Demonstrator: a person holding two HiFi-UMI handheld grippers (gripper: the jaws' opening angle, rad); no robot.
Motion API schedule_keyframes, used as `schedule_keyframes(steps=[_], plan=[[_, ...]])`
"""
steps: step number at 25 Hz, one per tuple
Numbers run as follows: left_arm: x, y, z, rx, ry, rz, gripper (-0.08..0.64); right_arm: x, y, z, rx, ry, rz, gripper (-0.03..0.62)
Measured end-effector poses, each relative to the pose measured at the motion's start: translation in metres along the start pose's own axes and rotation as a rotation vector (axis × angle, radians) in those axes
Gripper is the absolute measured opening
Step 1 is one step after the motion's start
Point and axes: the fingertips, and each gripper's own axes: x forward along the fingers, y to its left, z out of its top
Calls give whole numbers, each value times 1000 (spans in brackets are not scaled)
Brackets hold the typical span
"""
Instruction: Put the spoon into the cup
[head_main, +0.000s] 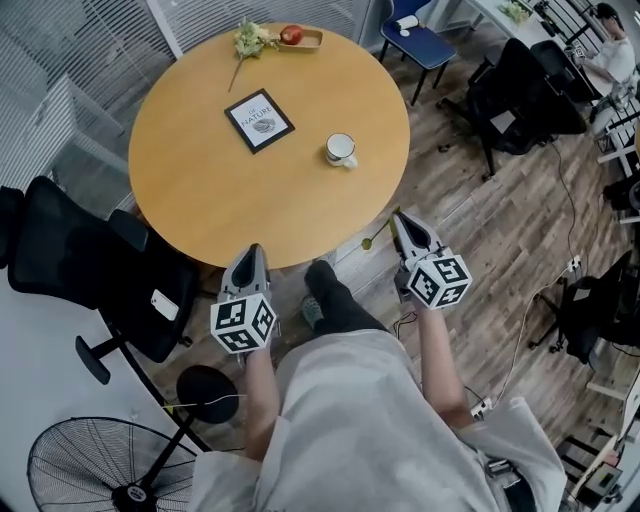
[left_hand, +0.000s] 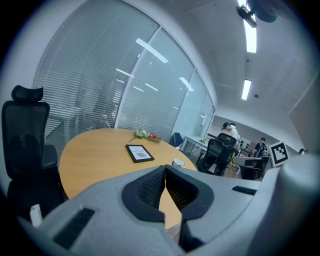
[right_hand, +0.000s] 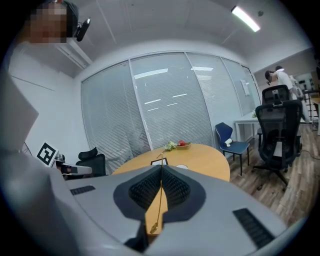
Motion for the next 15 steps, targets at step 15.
schedule_keyframes(steps=[15], plan=[[96,5,57,73,33,-55,9,70,-45,43,36,-55,-38,2]])
